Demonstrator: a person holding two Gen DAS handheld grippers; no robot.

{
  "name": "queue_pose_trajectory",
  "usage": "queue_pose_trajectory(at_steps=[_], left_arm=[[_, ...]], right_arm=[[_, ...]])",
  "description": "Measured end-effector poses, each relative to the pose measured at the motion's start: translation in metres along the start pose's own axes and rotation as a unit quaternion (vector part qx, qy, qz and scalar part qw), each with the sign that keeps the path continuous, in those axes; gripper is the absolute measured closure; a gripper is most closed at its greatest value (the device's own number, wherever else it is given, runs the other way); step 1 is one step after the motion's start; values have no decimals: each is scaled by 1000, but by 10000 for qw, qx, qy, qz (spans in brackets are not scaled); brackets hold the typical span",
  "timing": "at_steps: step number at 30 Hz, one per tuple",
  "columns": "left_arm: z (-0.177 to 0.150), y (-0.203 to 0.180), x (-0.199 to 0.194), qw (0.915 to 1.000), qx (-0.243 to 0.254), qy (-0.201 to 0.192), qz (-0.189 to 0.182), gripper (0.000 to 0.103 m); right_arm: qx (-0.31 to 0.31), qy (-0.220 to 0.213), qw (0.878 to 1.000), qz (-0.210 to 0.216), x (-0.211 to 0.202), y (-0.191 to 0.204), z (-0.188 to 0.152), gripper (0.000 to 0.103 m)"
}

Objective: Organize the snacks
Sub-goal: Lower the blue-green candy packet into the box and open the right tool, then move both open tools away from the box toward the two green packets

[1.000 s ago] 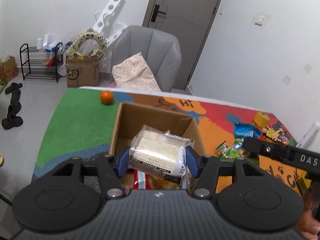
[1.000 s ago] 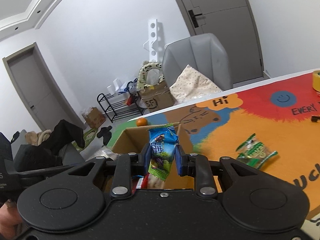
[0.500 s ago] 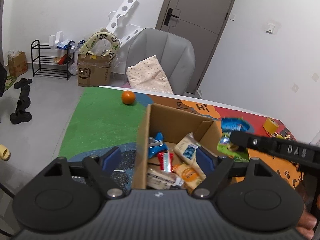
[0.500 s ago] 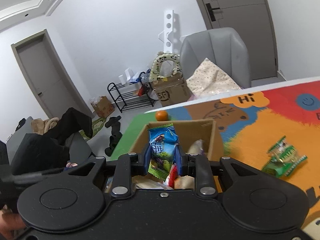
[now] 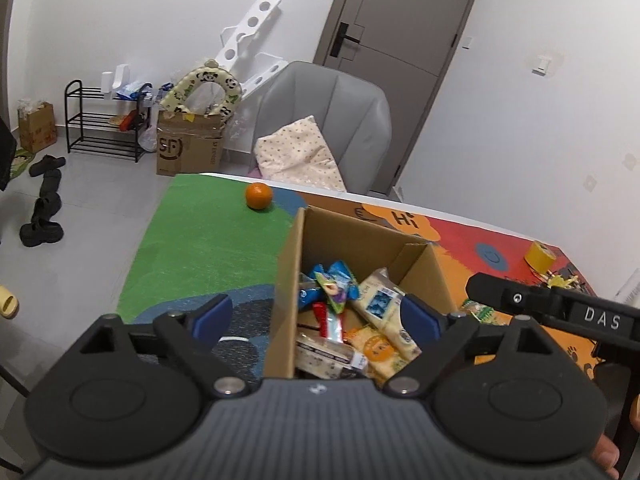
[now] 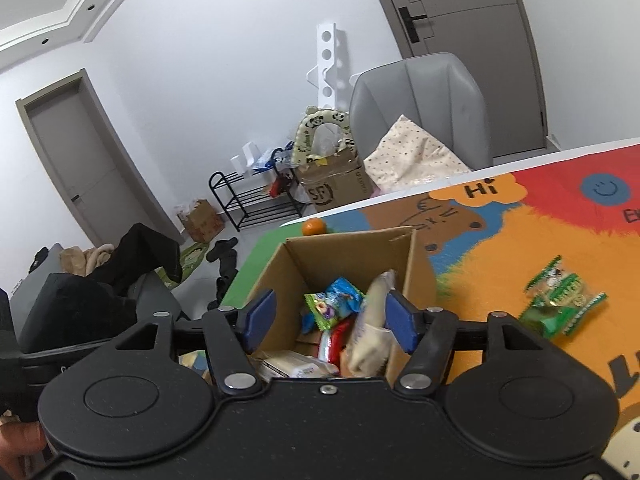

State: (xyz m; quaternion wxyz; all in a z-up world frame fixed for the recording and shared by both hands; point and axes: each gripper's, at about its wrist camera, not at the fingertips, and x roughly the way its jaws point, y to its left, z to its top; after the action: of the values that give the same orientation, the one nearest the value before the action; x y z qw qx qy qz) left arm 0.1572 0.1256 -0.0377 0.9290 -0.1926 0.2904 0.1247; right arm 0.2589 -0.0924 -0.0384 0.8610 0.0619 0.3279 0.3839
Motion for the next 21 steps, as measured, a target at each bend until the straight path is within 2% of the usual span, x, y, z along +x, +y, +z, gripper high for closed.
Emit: queue_pose_trajectory(at_steps=[3, 12, 21], left_arm=[[-3, -6, 3, 10000, 15, 36, -35, 12], [-6, -34, 8, 9998, 134, 37, -167, 10], [-9, -68, 19, 9991, 279, 36, -326, 9]], right_arm=[[18, -38, 10000, -68, -8, -6, -3, 32], [200, -72, 9993, -298, -30, -35, -9, 23], [444, -212, 9972, -561, -56, -72, -12, 17]])
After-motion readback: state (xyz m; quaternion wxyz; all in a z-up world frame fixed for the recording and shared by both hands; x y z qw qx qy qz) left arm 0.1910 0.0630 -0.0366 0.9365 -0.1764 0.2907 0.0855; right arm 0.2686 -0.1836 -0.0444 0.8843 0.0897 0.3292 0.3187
